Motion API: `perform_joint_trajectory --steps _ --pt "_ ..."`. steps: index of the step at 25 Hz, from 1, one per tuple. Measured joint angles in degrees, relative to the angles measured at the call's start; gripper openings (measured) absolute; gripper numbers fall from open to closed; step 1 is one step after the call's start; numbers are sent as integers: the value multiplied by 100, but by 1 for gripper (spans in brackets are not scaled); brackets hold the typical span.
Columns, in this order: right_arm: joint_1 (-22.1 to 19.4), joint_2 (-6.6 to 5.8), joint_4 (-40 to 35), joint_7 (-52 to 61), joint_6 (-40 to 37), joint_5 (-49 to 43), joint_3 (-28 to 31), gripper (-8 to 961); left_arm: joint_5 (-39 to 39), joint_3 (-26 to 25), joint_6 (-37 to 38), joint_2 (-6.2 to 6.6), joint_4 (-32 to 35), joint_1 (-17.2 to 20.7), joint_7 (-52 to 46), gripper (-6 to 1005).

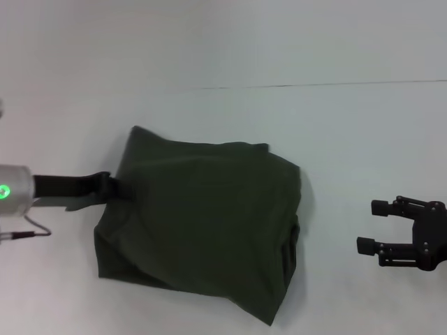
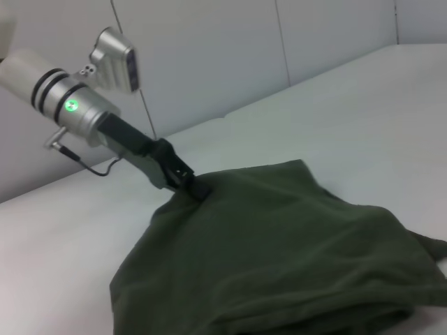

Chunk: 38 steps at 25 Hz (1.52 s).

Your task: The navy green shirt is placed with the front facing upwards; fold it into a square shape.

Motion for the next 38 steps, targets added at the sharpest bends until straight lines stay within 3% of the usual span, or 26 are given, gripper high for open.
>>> perform_joint_trajectory --steps 5,14,24,29,38 --pt "58 0 0 0 18 0 -1 919 0 -374 542 33 85 209 0 73" --pt "126 11 1 0 57 -16 -3 918 -45 -558 760 -93 62 537 21 71" --pt "174 9 0 0 92 -26 -3 917 -85 -586 892 -118 82 601 114 99" --pt "174 21 0 -21 103 8 -2 917 -296 -610 1136 -103 186 603 694 124" --pt "213 96 1 -175 71 241 -6 917 -907 -699 1390 -203 1029 935 1655 418"
